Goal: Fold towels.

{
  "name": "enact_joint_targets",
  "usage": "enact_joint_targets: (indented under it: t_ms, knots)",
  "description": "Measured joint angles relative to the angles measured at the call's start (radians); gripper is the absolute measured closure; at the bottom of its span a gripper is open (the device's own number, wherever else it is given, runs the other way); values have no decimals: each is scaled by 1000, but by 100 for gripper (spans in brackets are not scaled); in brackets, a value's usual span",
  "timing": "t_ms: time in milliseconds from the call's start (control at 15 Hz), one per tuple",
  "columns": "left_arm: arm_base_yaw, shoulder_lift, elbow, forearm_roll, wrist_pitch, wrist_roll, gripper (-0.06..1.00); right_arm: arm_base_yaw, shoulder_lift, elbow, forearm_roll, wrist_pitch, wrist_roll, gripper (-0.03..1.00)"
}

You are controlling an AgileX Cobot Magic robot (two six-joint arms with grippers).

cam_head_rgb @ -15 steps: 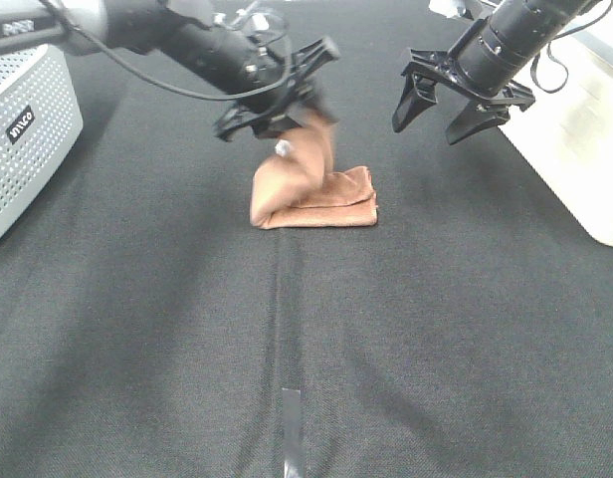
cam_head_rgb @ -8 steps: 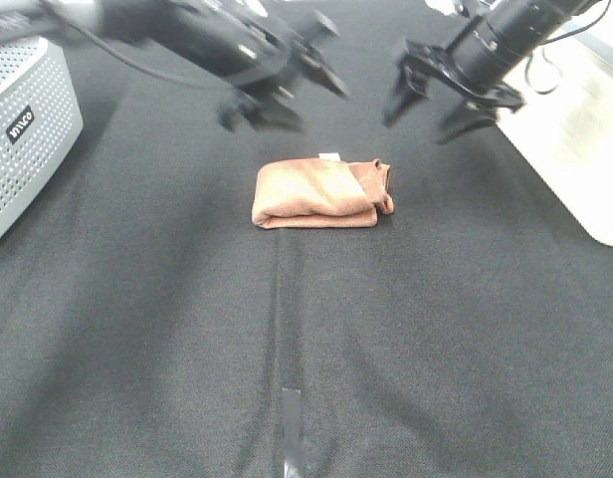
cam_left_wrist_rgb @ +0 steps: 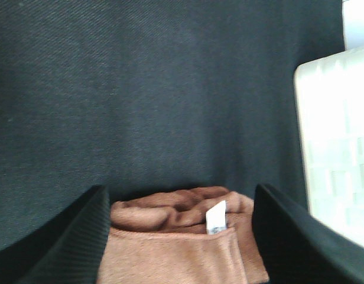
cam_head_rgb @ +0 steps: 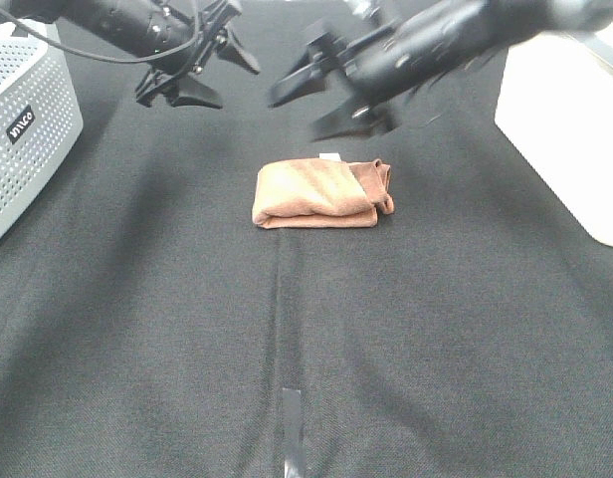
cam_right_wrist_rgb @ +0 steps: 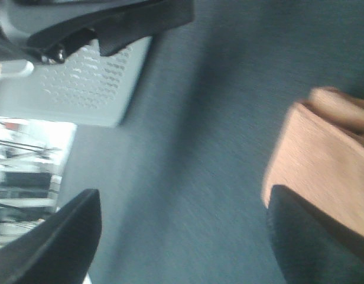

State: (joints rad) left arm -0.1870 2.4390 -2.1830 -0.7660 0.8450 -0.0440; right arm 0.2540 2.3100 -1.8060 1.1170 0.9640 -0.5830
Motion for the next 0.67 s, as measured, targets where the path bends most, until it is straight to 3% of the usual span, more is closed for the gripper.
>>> enact_joint_targets:
  t_ms: [267, 467, 667]
  knots:
    - [1, 0, 0, 22, 28, 1, 29, 0, 85, 0, 21, -3, -23, 24]
    - [1, 0, 0, 35, 48, 1, 29, -11, 140, 0, -67, -28, 9, 24]
    - [1, 0, 0, 54, 63, 1, 29, -61, 139, 0, -72, 14, 45, 24]
